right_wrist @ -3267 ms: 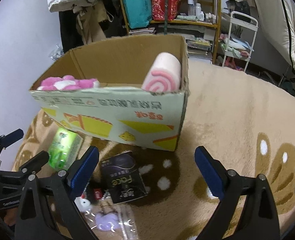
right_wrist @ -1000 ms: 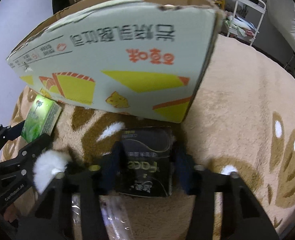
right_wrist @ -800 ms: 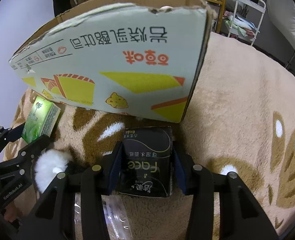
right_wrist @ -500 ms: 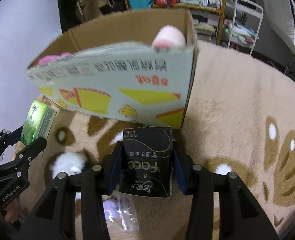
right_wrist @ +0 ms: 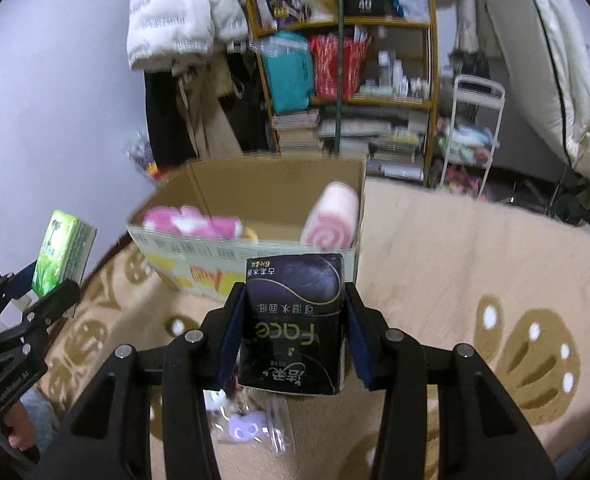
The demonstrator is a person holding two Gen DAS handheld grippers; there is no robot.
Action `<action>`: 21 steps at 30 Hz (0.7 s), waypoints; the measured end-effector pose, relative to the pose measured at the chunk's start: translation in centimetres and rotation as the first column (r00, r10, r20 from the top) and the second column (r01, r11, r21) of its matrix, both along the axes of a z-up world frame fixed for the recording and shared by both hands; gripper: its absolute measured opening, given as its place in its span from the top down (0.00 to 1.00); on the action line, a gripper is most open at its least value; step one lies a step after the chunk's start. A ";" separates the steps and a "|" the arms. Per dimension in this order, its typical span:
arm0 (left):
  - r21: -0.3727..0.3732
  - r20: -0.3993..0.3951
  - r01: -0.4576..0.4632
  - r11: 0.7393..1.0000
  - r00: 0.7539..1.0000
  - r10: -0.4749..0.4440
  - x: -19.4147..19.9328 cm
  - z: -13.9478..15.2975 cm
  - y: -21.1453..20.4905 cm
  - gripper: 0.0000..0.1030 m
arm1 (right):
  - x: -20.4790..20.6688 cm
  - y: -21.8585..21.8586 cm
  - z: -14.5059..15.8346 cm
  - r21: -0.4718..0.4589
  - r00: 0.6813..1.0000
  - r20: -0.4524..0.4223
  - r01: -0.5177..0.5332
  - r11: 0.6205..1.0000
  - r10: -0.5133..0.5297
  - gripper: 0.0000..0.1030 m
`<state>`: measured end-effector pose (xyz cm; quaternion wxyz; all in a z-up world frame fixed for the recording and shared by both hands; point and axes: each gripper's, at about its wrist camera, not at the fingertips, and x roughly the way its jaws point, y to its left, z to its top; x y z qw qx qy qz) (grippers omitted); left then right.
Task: Organize soft objects
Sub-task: 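Lift both held tissue packs and carry them over the box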
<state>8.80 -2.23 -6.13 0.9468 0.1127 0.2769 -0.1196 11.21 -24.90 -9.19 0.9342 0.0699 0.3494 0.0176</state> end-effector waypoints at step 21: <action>-0.041 0.262 0.030 0.999 0.965 -0.018 0.7 9.5 -3.1 0.50 | 2.1 -0.5 6.1 0.046 0.984 0.178 0.001 0.999 -0.009 0.52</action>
